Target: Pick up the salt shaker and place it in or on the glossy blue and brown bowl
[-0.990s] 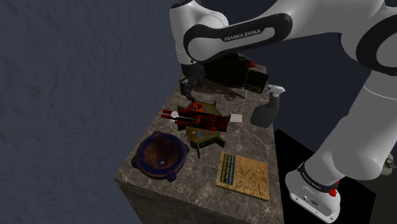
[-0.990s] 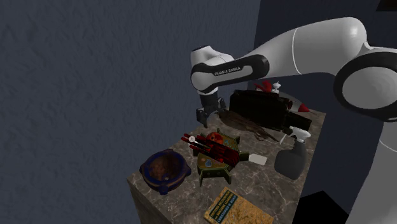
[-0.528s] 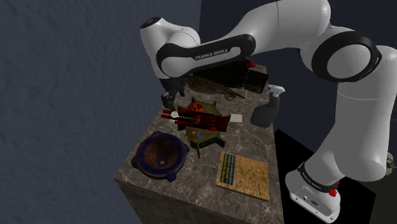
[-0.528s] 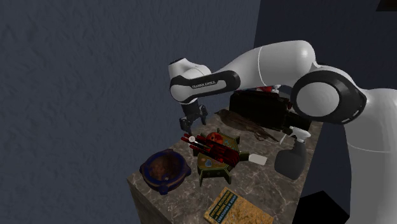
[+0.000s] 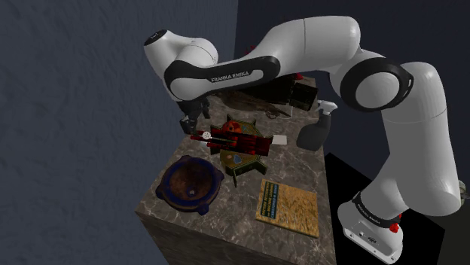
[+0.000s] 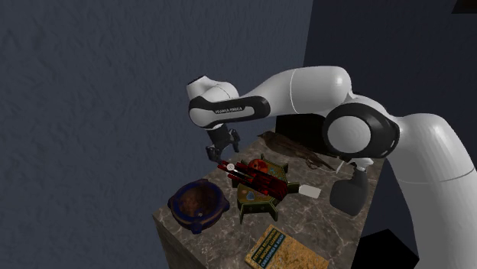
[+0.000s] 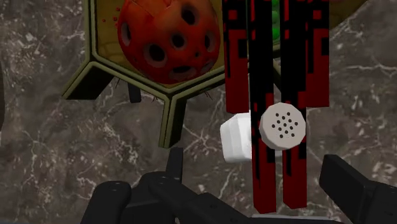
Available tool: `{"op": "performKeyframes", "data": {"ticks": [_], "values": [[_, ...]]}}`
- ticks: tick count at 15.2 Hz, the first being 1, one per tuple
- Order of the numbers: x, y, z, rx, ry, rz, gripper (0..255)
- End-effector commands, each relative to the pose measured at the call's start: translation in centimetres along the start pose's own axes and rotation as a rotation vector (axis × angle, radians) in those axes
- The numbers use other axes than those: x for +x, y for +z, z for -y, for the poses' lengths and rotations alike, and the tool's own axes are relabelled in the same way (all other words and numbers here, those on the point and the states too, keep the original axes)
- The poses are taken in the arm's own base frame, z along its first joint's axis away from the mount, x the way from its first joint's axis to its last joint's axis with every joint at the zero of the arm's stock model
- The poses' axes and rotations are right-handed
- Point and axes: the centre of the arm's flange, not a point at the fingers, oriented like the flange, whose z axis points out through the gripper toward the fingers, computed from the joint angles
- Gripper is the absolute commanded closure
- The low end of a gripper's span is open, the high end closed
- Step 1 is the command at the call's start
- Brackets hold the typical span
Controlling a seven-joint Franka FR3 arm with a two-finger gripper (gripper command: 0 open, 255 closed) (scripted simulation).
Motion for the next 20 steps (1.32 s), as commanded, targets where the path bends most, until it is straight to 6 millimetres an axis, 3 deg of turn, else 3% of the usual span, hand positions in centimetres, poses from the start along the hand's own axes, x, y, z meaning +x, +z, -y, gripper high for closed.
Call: {"op": "performKeyframes", "data": {"ticks": [1,4,11,12,14,15,20], "values": [[1.4,3.5,1.6,0.021,-0.052,-0.037,0],[1.5,4.9,1.6,0.021,-0.052,-0.037,0],[1.5,4.9,1.6,0.021,-0.052,-0.037,0],[1.4,5.1,1.9,0.021,-0.052,-0.037,255],[1.8,5.0,3.0,0.020,-0.052,-0.036,255],[2.0,5.6,2.9,0.020,-0.052,-0.037,255],[1.9,3.7,2.2,0.021,-0.049,-0.035,255]]}}
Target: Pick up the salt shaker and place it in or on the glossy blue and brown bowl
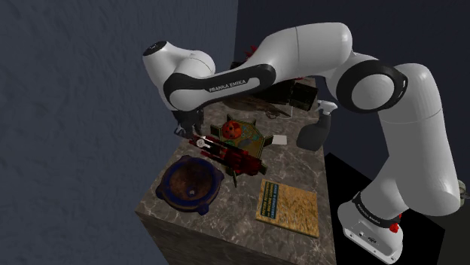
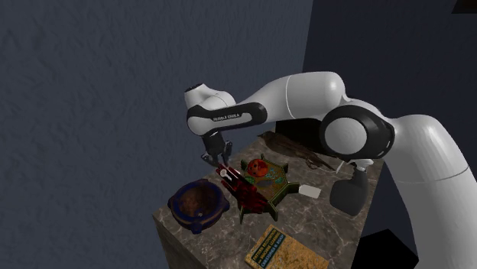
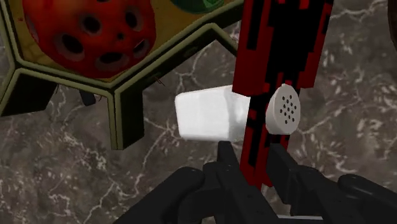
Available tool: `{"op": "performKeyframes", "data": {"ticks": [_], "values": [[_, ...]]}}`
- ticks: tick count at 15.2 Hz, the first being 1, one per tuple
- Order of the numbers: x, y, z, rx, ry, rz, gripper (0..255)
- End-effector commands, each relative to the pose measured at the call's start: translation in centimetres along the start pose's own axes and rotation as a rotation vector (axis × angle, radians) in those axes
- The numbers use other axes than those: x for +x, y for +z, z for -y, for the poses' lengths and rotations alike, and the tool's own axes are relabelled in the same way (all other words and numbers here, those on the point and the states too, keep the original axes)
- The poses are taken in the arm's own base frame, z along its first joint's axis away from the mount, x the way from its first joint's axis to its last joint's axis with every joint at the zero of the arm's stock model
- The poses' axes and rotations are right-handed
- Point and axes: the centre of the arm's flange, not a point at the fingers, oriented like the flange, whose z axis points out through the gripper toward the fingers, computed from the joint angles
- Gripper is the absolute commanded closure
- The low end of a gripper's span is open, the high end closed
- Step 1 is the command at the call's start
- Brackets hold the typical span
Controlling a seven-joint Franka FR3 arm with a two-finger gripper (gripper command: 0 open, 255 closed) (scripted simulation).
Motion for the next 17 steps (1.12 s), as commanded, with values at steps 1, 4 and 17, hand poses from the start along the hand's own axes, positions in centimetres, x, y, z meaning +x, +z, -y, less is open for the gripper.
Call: {"op": "performKeyframes", "data": {"ticks": [1,4,17], "values": [[0.2,3.0,-1.0,-0.026,-0.236,0.014,255],[-0.1,1.4,-1.3,-0.026,-0.236,0.014,255],[-1.1,-5.2,-2.7,-0.026,-0.236,0.014,255]]}}
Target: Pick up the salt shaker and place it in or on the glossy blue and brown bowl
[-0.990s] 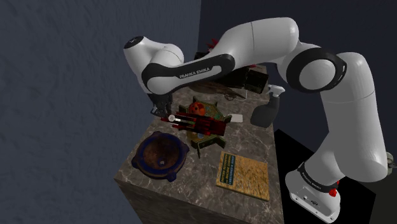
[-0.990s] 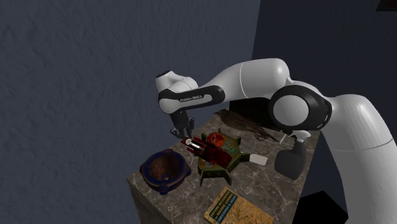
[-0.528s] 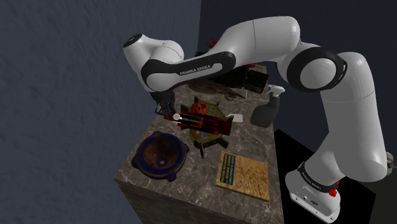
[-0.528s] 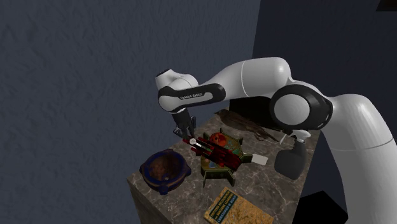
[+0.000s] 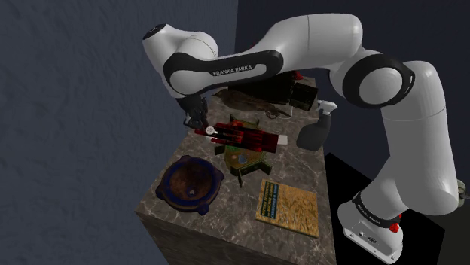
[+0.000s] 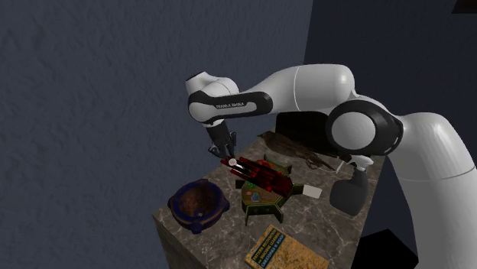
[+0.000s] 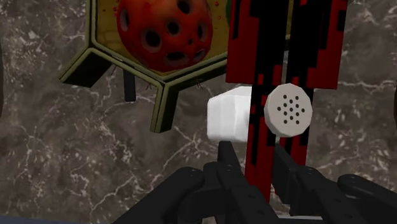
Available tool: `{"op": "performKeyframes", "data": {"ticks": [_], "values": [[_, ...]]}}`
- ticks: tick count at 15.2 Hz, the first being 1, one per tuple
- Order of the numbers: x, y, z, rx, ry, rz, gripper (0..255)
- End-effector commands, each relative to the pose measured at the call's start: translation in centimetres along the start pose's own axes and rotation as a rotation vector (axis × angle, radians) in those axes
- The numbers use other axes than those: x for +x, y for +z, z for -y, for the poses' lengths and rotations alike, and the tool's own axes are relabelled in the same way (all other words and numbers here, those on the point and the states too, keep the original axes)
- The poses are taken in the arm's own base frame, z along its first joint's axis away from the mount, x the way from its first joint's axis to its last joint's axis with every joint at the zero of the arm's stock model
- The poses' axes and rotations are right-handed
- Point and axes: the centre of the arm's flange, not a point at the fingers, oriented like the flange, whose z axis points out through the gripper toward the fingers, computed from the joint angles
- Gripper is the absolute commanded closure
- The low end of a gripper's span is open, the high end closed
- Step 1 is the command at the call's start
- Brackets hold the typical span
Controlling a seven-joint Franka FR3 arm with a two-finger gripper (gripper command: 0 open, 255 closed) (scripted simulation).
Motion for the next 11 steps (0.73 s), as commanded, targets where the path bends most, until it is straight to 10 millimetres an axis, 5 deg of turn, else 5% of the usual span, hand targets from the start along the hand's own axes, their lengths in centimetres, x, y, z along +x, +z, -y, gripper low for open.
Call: {"op": "performKeyframes", "data": {"ticks": [1,11], "values": [[0.0,-2.3,-0.4,0.004,0.008,-0.052,255],[-1.4,-7.3,-1.4,0.004,0.008,-0.052,255]]}}
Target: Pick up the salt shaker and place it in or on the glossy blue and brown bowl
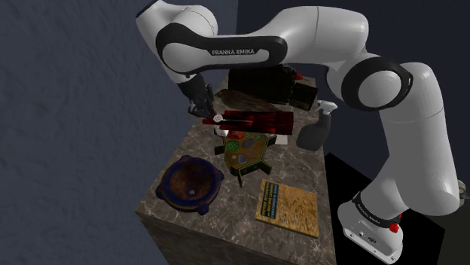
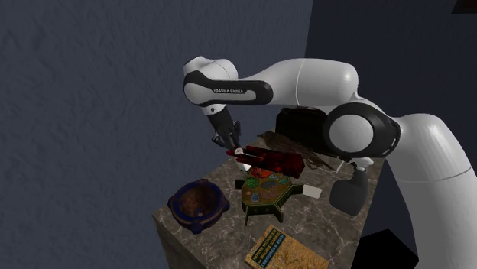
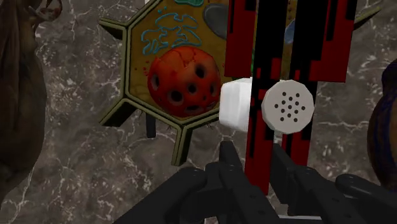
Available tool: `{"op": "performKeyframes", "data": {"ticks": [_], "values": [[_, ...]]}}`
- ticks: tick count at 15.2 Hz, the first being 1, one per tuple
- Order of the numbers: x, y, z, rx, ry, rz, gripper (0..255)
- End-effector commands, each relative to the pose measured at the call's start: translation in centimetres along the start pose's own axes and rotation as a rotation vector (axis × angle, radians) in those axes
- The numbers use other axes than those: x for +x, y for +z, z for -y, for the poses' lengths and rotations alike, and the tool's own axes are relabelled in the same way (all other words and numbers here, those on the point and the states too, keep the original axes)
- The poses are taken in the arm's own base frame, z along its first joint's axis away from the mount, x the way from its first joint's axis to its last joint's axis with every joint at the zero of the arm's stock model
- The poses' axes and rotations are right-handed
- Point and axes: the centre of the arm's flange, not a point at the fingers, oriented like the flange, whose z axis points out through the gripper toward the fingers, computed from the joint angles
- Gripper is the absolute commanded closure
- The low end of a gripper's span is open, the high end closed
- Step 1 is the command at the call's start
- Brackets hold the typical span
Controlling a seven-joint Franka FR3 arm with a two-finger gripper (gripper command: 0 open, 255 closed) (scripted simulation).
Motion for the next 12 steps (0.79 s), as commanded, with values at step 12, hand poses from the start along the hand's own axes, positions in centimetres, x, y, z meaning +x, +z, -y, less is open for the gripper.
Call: {"op": "performKeyframes", "data": {"ticks": [12], "values": [[-2.4,-6.7,6.6,0.023,0.005,-0.157,255]]}}
